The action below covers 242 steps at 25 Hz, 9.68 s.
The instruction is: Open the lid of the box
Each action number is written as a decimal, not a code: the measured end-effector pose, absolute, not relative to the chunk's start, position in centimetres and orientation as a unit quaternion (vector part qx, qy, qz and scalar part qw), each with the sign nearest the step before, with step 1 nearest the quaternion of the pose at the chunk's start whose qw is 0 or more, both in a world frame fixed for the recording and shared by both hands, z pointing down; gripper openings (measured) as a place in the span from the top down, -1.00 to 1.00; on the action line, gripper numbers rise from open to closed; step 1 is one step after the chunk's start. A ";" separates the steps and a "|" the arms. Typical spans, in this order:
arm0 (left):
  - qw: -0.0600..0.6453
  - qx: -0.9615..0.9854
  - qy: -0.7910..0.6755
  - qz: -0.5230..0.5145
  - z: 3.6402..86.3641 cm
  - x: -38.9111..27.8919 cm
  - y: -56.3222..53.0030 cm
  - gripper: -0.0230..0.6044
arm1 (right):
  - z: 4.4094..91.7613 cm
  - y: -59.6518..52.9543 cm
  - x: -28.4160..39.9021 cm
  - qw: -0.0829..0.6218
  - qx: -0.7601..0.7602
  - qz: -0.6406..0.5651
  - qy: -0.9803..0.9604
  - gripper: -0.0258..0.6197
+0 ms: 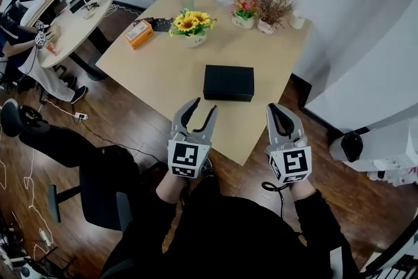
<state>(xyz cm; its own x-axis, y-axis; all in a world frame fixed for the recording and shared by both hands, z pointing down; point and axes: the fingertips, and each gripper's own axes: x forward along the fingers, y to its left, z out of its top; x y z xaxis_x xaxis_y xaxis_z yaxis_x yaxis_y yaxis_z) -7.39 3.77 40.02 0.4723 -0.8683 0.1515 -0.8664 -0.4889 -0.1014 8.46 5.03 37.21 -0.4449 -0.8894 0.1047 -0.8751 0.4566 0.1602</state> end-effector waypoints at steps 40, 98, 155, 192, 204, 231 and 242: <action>-0.131 -0.846 0.427 -0.291 60.0 -5.8 -9.8 0.01 | 59.8 -9.2 7.4 0.266 0.454 0.262 -0.809 0.03; 0.064 -0.859 0.380 -0.338 59.4 -5.9 -8.4 0.34 | 58.2 -17.4 9.6 0.220 0.467 0.318 -0.795 0.43; -0.196 -0.865 0.410 -0.211 58.0 -7.2 -14.7 0.19 | 57.0 -15.5 9.0 0.240 0.417 0.207 -0.852 0.39; -0.177 -0.884 0.372 -0.222 55.4 -4.1 -16.2 0.20 | 56.9 -17.1 7.8 0.222 0.432 0.241 -0.840 0.26; -0.299 -0.868 0.306 -0.253 59.4 -5.8 -11.7 -0.14 | 58.5 -17.7 9.4 0.223 0.383 0.354 -0.824 0.40; -0.269 -0.875 0.324 -0.239 57.6 -7.4 -8.4 -0.07 | 46.7 -8.5 8.9 0.157 0.338 0.089 -0.924 0.70; -0.297 -0.801 0.495 -0.161 55.5 -18.4 -6.8 0.15 | 51.9 -2.8 14.7 0.228 0.327 0.219 -0.890 0.92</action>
<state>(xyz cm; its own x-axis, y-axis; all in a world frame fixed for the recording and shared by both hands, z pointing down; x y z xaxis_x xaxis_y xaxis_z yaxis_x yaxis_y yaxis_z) -18.44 -6.79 55.50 0.4591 -0.6965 0.5515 -0.8876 -0.3341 0.3170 14.71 -2.82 51.86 -0.6816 -0.4829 0.5498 -0.6827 0.6902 -0.2401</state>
